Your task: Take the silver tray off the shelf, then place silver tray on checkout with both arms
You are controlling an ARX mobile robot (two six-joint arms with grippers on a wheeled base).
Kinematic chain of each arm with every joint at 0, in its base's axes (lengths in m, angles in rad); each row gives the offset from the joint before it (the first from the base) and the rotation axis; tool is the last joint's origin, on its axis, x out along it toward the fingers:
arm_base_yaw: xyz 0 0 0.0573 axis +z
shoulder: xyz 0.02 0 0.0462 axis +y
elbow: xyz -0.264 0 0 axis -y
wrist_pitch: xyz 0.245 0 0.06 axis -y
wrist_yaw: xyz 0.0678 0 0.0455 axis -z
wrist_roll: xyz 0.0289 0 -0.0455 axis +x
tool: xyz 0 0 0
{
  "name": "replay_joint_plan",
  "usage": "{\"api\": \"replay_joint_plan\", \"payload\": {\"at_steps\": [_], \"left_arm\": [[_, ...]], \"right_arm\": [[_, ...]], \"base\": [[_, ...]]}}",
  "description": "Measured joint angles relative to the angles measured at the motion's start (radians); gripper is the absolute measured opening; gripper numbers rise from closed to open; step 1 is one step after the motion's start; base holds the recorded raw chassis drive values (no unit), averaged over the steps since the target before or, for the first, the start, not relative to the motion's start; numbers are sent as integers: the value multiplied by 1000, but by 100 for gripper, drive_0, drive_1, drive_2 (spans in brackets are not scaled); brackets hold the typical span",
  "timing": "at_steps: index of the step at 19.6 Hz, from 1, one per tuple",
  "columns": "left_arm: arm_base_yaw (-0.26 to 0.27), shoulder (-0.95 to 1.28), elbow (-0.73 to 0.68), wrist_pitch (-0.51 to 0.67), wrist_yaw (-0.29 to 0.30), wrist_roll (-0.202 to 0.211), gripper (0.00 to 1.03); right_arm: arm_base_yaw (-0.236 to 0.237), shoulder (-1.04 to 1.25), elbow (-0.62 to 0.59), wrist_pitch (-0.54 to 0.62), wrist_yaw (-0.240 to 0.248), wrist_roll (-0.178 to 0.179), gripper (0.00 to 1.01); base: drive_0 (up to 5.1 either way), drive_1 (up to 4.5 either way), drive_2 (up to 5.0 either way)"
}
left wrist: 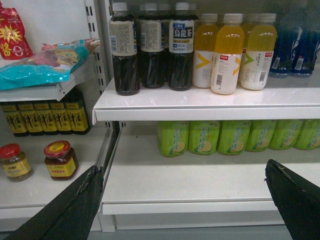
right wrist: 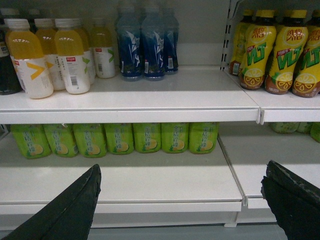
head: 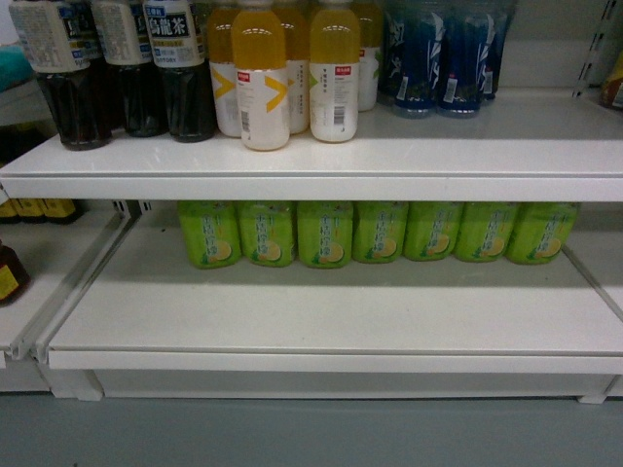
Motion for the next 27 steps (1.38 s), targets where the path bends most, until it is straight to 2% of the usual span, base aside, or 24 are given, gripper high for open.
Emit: {"api": "replay_joint_plan", "payload": {"at_steps": [27], "left_arm": [[0, 0, 0, 3, 0, 10, 98]], "right_arm": [[0, 0, 0, 3, -1, -2, 98]], "base": [[0, 0, 0]]}}
